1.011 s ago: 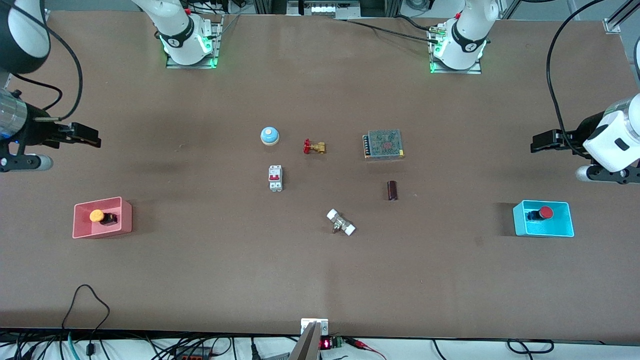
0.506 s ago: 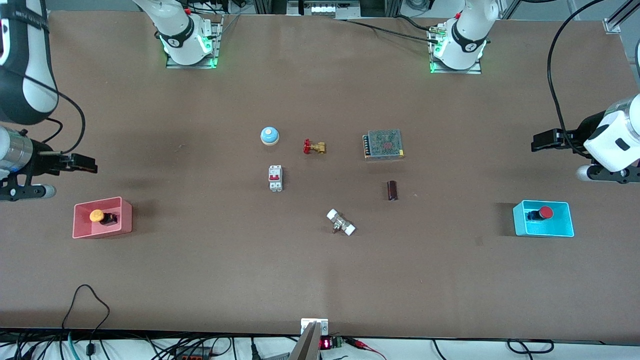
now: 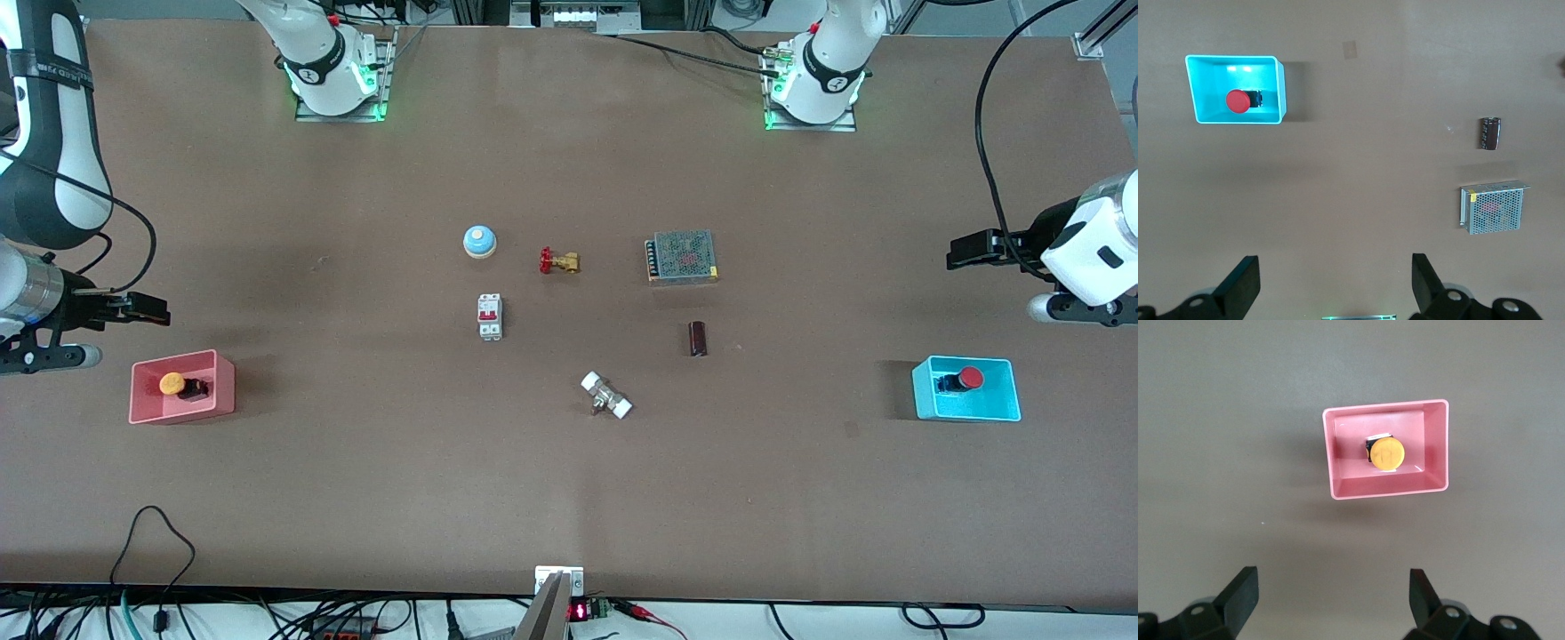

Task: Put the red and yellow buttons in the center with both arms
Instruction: 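Move the right gripper over the pink bin while the left gripper waits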

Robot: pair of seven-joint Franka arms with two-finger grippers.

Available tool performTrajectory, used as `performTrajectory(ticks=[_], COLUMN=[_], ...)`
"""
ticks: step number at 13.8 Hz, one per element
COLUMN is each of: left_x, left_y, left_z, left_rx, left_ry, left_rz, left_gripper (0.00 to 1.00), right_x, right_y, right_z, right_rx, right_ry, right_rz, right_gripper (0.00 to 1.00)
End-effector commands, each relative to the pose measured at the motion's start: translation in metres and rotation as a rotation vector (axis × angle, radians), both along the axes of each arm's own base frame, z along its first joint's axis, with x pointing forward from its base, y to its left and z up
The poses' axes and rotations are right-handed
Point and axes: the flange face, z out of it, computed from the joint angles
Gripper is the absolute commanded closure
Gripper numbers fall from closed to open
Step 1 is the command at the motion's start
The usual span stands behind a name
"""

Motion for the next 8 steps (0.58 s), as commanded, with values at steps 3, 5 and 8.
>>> performTrajectory(ticks=[3, 5, 8], left_x=[-0.003, -0.003, 0.006], left_y=[0.003, 0.003, 0.015], left_z=[0.001, 0.001, -0.013], left_rx=[-0.007, -0.007, 0.019], left_ry=[0.008, 0.007, 0.008], left_rz=[-0.005, -0.005, 0.005], left_gripper=[0.00, 0.00, 0.00], right_x=[-0.002, 0.000, 0.004], right_y=[-0.001, -0.003, -0.006], right_z=[0.003, -0.005, -0.014], right_rx=[-0.008, -0.006, -0.006], right_ry=[-0.007, 0.000, -0.010], right_rz=[0.020, 0.031, 0.050], right_gripper=[0.00, 0.00, 0.00])
